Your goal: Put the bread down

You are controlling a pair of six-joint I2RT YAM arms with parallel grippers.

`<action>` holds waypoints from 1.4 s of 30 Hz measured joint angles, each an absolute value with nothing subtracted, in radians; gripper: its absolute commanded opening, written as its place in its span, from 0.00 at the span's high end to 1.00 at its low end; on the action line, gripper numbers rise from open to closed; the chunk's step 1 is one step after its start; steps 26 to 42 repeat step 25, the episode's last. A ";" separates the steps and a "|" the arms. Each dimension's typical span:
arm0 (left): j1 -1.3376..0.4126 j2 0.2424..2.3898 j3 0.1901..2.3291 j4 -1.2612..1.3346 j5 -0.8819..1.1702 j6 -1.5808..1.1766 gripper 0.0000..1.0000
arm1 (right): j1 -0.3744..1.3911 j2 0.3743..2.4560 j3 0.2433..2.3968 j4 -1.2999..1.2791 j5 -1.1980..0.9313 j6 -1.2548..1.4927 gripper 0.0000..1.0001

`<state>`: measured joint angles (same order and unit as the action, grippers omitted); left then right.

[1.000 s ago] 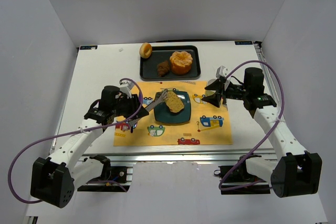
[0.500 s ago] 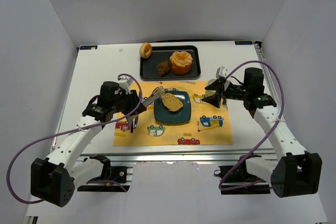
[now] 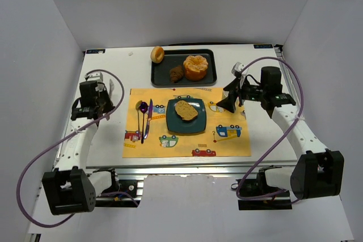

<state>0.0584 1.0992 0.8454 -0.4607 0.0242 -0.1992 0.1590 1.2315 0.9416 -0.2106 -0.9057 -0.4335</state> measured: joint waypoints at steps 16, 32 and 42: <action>0.176 1.456 0.644 -0.130 0.008 0.087 0.30 | 0.168 1.245 0.968 -0.208 -0.607 -0.237 0.11; 0.182 1.421 0.640 -0.131 -0.013 0.046 0.02 | 0.168 1.267 0.994 -0.210 -0.467 -0.131 0.11; 0.182 1.421 0.640 -0.131 -0.013 0.046 0.02 | 0.168 1.267 0.994 -0.210 -0.467 -0.131 0.11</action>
